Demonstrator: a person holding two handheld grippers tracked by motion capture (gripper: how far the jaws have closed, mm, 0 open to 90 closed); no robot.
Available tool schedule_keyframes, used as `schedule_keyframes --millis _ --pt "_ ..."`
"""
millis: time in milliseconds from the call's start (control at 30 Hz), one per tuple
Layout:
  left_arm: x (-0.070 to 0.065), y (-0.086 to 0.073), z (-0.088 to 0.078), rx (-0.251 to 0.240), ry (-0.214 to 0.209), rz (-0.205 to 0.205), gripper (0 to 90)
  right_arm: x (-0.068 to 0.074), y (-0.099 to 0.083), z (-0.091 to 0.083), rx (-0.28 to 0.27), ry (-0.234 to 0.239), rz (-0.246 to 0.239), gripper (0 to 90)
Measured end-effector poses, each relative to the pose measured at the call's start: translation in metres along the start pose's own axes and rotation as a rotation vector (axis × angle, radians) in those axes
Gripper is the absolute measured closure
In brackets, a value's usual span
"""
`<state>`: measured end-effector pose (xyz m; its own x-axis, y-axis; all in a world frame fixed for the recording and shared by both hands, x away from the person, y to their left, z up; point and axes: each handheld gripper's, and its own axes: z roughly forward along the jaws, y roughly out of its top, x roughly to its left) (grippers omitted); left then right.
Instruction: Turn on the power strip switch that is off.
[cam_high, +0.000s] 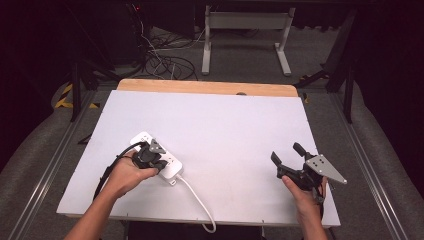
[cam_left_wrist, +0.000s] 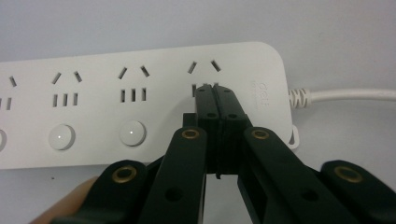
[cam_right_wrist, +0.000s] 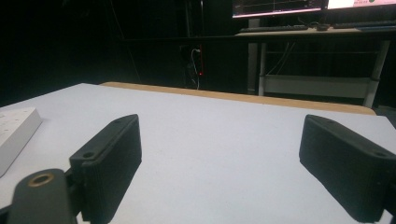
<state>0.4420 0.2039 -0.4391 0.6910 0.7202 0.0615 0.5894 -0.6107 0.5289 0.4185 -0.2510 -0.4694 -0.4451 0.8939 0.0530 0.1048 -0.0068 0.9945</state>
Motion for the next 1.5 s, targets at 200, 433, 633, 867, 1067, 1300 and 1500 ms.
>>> schedule_keyframes --millis 200,433,633,867,1067,1300,1500 --pt "-0.0015 -0.002 0.0004 0.0 0.008 -0.012 90.0 0.0009 0.0 0.0003 0.0 0.002 -0.003 13.8" --pt "-0.0018 -0.0013 0.0008 0.014 0.012 -0.015 90.0 0.0023 0.0002 0.0003 0.0 0.003 -0.003 13.9" --pt "-0.0019 -0.0019 0.0016 0.011 0.008 -0.03 90.0 0.0022 0.0003 -0.0001 0.0 0.001 -0.006 13.9" --pt "-0.0022 -0.0003 0.0018 0.028 0.012 -0.029 90.0 0.0029 0.0007 -0.0004 0.0 0.001 -0.005 14.0" --pt "-0.0014 0.0004 0.0022 0.033 0.006 -0.039 90.0 0.003 0.0008 -0.0005 0.0 0.002 -0.005 14.0" --pt "-0.0014 0.0012 0.003 0.047 0.006 -0.04 90.0 0.0035 0.0012 -0.0005 -0.002 0.001 -0.008 14.1" --pt "-0.0004 0.0015 0.0031 0.047 -0.001 -0.045 90.0 0.0042 0.0013 -0.0004 -0.001 0.006 -0.006 14.2"
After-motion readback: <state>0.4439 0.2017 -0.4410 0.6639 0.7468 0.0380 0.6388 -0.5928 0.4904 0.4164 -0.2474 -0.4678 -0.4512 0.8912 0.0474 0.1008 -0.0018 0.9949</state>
